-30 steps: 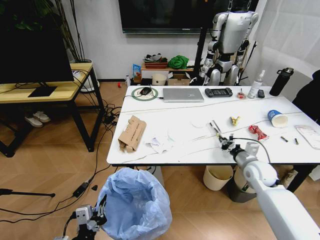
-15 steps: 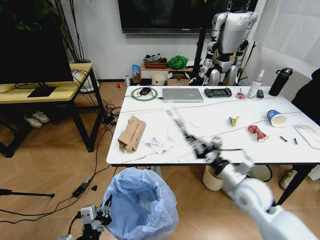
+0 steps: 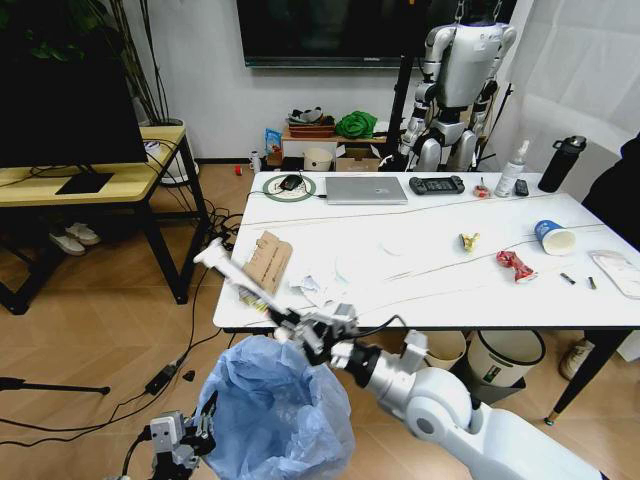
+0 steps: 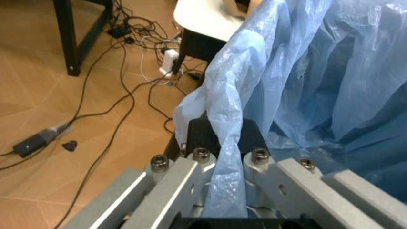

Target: Pick up the trash bin and place the trash from the table into it.

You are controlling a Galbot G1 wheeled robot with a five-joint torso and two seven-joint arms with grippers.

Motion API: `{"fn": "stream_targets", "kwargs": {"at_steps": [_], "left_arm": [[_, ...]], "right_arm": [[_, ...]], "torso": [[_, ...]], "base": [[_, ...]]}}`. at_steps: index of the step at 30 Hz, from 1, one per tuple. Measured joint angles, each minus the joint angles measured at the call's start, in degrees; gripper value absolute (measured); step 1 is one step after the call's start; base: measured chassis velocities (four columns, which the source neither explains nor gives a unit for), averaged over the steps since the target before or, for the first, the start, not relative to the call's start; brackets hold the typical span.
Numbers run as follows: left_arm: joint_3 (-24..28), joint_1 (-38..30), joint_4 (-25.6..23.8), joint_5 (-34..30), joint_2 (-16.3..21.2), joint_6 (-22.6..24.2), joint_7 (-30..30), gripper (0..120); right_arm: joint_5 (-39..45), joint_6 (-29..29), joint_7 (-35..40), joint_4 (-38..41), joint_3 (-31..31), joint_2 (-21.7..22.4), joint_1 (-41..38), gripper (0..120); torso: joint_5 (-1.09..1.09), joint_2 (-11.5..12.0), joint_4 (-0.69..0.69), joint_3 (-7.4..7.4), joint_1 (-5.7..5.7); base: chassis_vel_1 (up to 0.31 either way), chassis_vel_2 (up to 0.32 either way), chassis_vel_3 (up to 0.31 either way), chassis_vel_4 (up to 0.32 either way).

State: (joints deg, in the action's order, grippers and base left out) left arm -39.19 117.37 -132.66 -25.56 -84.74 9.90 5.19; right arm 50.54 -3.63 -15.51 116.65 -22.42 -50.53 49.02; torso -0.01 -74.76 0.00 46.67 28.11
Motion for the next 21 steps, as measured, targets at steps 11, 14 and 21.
{"fn": "stream_targets", "kwargs": {"at_steps": [11, 14, 21], "left_arm": [[-0.8, -1.5, 0.1, -0.4, -0.8, 0.4, -1.1, 0], [-0.9, -1.9, 0.2, -0.8, -0.9, 0.6, -1.5, 0], [-0.9, -2.3, -0.1, -1.2, -0.8, 1.0, -1.6, 0]], "right_arm": [[-4.5, -0.2, 0.4, -0.3, -3.4, 2.1, 1.2, 0], [-4.8, -0.3, 0.6, 0.2, -3.1, 2.3, 1.5, 0], [-5.8, -0.4, 0.6, 0.3, -2.3, 2.4, 2.6, 19]], "torso": [[0.0, 0.0, -0.02, 0.0, 0.0], [0.01, 0.0, -0.02, 0.0, 0.0], [0.01, 0.0, -0.01, 0.0, 0.0]], "base": [[0.0, 0.0, 0.0, 0.0], [0.0, 0.0, 0.0, 0.0], [0.0, 0.0, 0.0, 0.0]]}}
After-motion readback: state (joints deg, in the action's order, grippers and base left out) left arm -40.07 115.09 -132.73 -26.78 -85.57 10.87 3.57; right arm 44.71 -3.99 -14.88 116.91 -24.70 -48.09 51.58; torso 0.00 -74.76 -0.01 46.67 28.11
